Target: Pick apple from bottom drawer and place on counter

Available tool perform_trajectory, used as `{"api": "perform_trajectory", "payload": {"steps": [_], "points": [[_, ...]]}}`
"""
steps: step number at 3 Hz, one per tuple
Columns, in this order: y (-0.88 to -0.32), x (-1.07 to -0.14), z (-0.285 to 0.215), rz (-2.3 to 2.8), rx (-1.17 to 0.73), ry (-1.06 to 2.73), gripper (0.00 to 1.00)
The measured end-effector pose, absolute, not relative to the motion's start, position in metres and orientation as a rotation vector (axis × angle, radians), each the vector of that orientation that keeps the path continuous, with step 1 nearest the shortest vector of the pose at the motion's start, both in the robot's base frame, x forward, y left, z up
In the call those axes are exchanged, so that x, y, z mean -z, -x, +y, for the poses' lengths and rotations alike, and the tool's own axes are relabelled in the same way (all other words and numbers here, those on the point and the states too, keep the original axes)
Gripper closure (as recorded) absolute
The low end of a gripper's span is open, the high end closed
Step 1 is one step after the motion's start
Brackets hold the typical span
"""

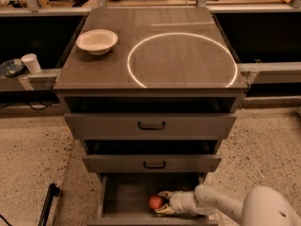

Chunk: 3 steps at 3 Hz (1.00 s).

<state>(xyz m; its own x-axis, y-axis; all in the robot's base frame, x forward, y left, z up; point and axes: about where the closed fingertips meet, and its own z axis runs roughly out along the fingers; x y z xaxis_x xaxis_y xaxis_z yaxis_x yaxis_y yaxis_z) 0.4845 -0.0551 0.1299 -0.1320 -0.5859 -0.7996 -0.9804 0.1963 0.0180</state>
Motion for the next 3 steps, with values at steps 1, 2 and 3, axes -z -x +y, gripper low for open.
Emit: {"api": "perform_trajectory", "payload": {"steps": [1, 2, 3], "points": [[-0.495, -0.151, -0.054, 1.783, -0.752, 1.404, 0.75], [-0.503, -0.19, -0.056, 1.712, -0.788, 1.282, 0.98], [-0.505, -0.25, -0.071, 1.61, -0.769, 1.227, 1.0]]}}
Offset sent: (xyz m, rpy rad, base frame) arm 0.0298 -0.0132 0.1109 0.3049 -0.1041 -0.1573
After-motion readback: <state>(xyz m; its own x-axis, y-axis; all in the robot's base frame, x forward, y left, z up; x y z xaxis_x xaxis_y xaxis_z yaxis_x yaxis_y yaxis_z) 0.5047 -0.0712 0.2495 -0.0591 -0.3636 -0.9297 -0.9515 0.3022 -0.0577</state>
